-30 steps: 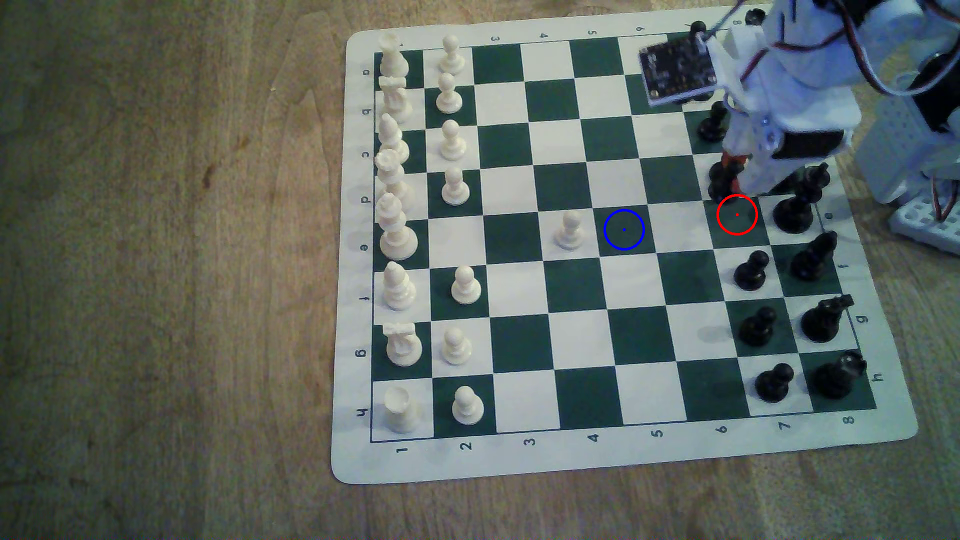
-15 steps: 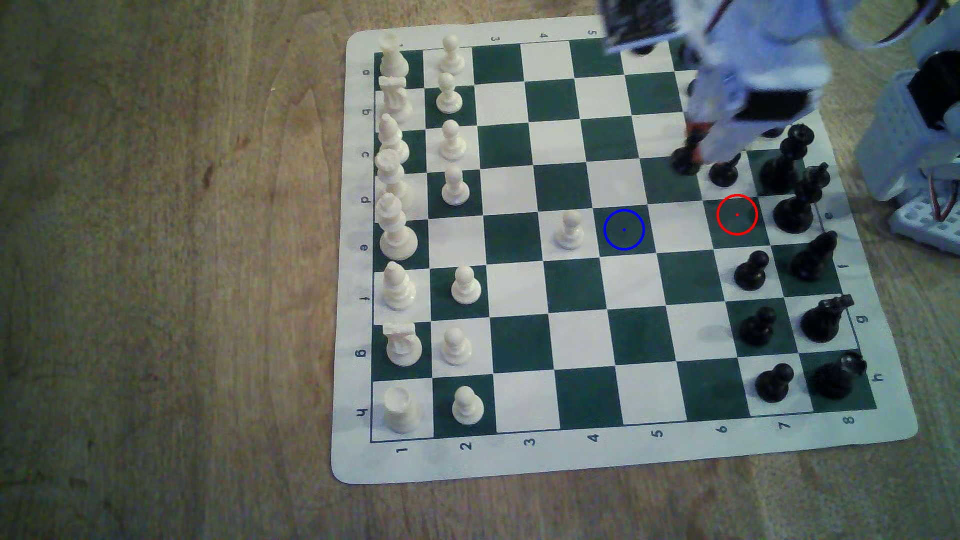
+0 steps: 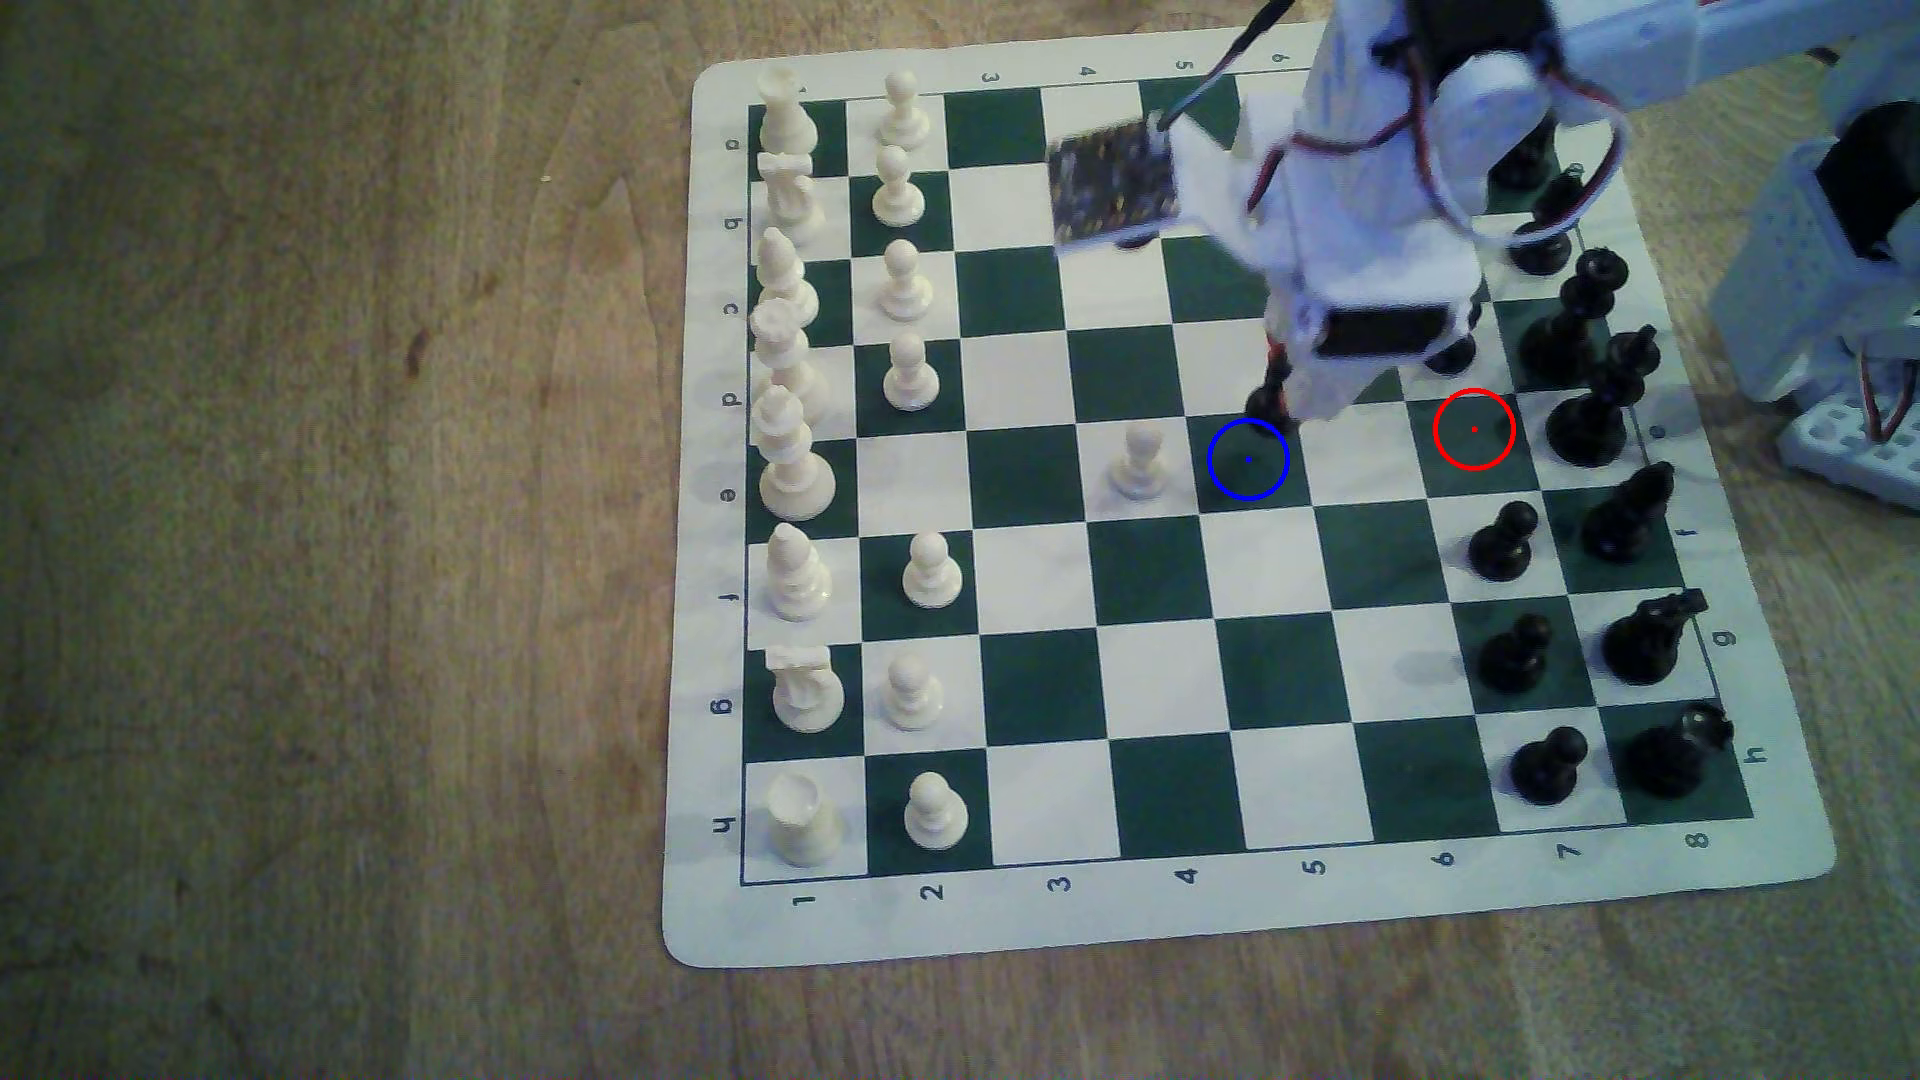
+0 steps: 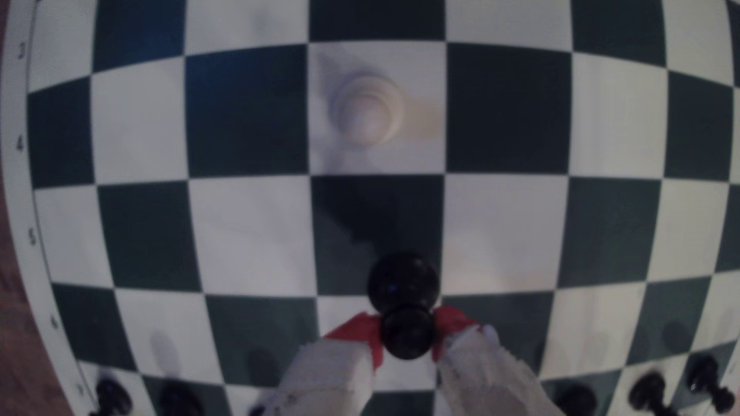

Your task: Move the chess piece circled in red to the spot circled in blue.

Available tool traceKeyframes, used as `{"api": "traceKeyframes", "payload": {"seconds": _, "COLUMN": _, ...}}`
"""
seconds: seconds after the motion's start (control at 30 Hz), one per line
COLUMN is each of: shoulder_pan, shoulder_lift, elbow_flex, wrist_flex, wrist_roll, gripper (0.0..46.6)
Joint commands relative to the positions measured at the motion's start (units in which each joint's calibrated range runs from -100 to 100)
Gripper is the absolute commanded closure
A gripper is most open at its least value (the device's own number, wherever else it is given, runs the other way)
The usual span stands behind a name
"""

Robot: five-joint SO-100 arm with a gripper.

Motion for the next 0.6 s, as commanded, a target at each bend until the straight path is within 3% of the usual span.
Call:
{"api": "traceKeyframes", "payload": {"seconds": 0.0, "shoulder_pan": -1.51, "shoulder_lift": 0.29, "elbow_flex": -5.48, "wrist_flex": -1.29, "wrist_roll": -0.34, "gripper": 45.6}}
{"api": "traceKeyframes", "payload": {"seconds": 0.57, "shoulder_pan": -1.35, "shoulder_lift": 4.45, "elbow_flex": -6.84, "wrist_flex": -4.65, "wrist_roll": -0.59, "gripper": 45.5}}
